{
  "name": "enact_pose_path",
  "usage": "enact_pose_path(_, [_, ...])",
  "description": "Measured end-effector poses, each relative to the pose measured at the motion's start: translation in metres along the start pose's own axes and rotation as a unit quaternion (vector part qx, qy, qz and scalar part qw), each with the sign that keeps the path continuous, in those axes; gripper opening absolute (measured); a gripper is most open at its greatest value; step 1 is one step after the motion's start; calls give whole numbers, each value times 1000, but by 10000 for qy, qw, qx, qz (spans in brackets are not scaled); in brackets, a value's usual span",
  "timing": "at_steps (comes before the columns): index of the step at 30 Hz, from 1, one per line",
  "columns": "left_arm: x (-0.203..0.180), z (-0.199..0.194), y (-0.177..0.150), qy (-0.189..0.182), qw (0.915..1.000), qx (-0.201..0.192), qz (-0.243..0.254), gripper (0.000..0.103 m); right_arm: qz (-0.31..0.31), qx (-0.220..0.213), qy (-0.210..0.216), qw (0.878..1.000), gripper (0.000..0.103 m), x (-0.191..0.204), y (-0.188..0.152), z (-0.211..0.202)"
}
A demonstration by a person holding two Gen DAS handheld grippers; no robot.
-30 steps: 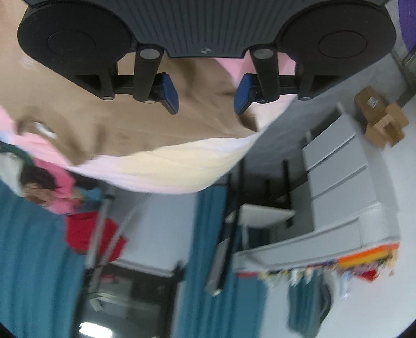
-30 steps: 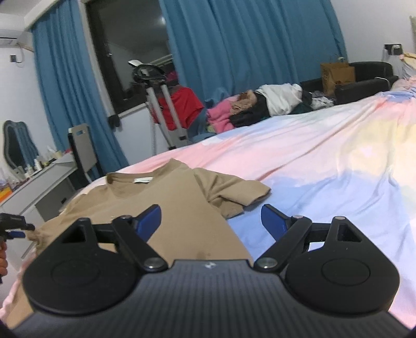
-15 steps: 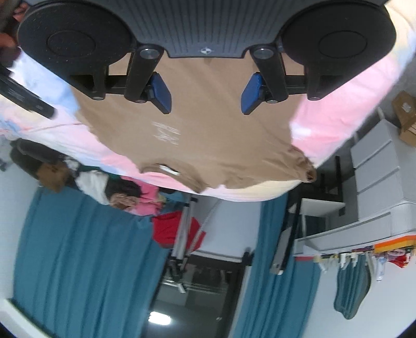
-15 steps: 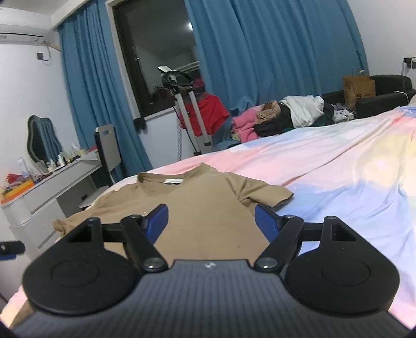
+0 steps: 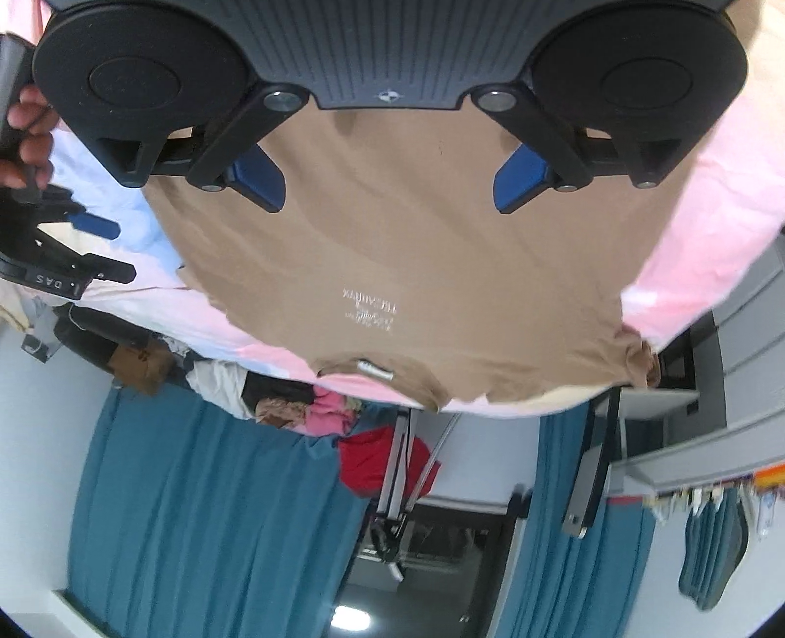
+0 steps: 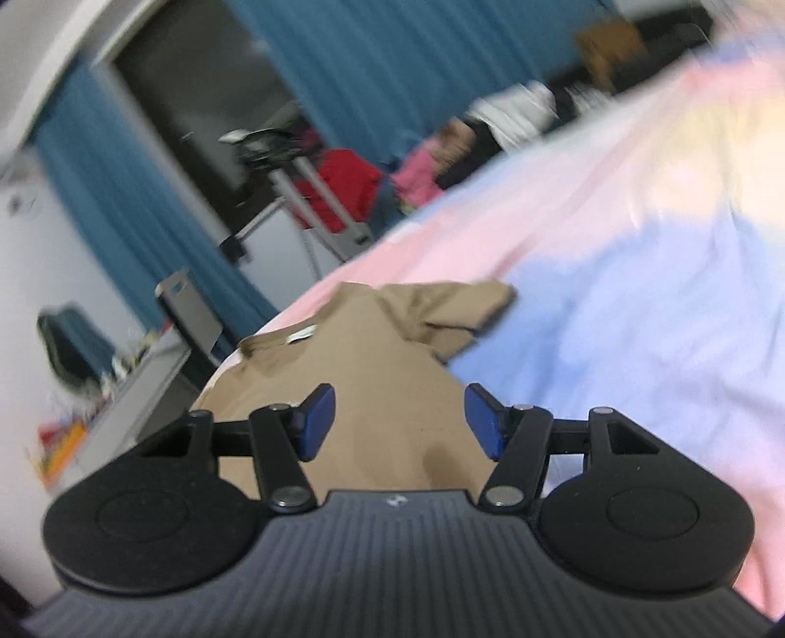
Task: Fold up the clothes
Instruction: 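Smooth the flattened shirt with the left gripper while the right gripper hovers, then grasp a side edge of the tan shirt with the right gripper and fold it inward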
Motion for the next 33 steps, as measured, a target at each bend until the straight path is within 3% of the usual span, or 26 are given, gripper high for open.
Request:
enact_pose_path(4, [8, 13, -4, 105, 9999, 79, -68, 93, 951, 344, 127, 9948, 63, -34, -2, 52])
enact_pose_path(11, [11, 37, -7, -45, 9999, 119, -34, 94, 1913, 233, 216, 9810, 63, -65, 8, 131])
enact_pose_path(14, [13, 50, -10, -207, 9994, 250, -109, 94, 1729, 130, 65, 9848, 60, -64, 17, 163])
enact_pose_path(16, [16, 58, -11, -234, 9990, 332, -173, 94, 1501, 115, -20, 9886, 17, -59, 24, 177])
enact_pose_path(18, [19, 63, -12, -240, 9987, 394, -230, 94, 1172, 140, -185, 9928, 11, -50, 35, 185])
enact_pose_path(21, [23, 65, -11, -234, 9983, 451, -290, 94, 491, -228, -426, 9976, 9, -38, 65, 177])
enact_pose_path(25, [28, 66, -11, -207, 9981, 470, -330, 94, -241, -462, -813, 9953, 8, -37, 112, 172])
enact_pose_path(29, [29, 71, -11, -149, 9985, 444, -286, 94, -829, -454, -1419, 9854, 8, -44, 147, 180])
enact_pose_path(33, [28, 75, -13, -80, 9987, 462, -202, 94, -572, -38, -1607, 9853, 12, -70, 146, 190])
Point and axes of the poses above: each gripper's, at about its wrist camera, not at the fingertips, and z roughly the way its jaws point, x to its left, y to its top, the point moved 4 cm from there along z, roughly the way its jaws point, and after that the axes turned 12 degrees about -z, right-handed, at the moved point
